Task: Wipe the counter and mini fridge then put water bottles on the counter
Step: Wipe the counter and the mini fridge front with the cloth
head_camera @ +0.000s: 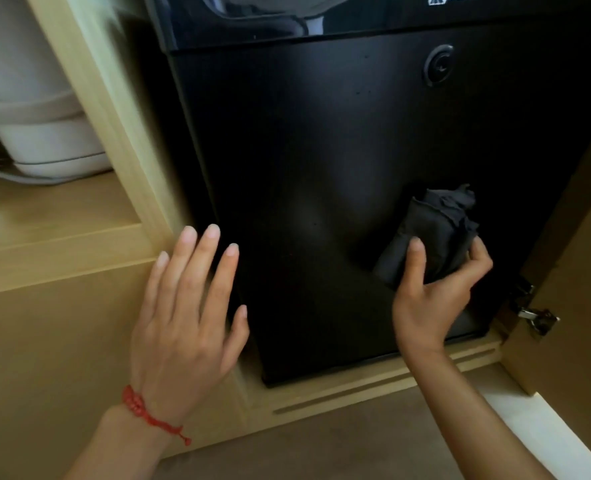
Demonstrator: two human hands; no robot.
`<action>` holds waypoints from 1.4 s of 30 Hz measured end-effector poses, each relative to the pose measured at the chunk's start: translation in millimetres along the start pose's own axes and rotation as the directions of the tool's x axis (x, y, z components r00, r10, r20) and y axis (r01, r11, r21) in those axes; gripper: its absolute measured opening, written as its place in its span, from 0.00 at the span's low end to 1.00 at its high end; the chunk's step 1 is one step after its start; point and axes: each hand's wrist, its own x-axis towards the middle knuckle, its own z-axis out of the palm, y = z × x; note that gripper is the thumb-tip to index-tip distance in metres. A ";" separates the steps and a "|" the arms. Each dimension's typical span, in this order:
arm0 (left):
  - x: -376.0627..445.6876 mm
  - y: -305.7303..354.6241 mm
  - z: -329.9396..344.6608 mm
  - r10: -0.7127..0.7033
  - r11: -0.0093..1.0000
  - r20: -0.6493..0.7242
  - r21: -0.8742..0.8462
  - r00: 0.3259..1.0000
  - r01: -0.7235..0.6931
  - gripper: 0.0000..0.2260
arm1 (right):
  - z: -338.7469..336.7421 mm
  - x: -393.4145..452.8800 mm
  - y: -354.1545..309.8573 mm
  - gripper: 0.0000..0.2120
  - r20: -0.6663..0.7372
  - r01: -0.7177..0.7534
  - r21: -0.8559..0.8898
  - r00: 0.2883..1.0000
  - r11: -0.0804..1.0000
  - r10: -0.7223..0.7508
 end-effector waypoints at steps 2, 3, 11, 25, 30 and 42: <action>-3.5 -3.4 0.5 0.002 1.000 -0.005 0.011 1.000 -0.002 0.24 | 9.4 -10.0 -6.8 0.24 -0.003 0.014 0.022 1.000 1.000 -0.014; -4.9 -5.2 1.0 -0.001 1.000 -0.010 0.016 1.000 0.001 0.24 | 13.9 -15.8 -10.5 0.24 0.017 0.032 0.027 0.999 0.999 -0.032; -9.1 -6.2 3.7 -0.043 0.999 -0.042 0.005 0.998 0.043 0.26 | 44.2 -54.2 -42.6 0.25 0.264 0.255 0.048 0.929 0.966 -0.258; -26.5 -24.9 -4.1 -0.109 0.994 -0.023 -0.002 0.994 0.109 0.26 | 17.4 -45.0 -8.9 0.24 0.133 0.072 -0.044 0.989 0.996 -0.065; -27.0 -19.9 -5.8 -0.122 0.992 -0.010 -0.030 0.992 0.122 0.26 | 36.5 -64.5 -24.5 0.24 0.196 0.132 0.029 0.971 0.991 -0.135; -26.4 11.8 -6.2 -0.089 0.985 0.063 -0.141 0.994 0.097 0.26 | 37.7 -62.4 -33.6 0.22 0.378 0.306 0.036 0.877 0.951 -0.297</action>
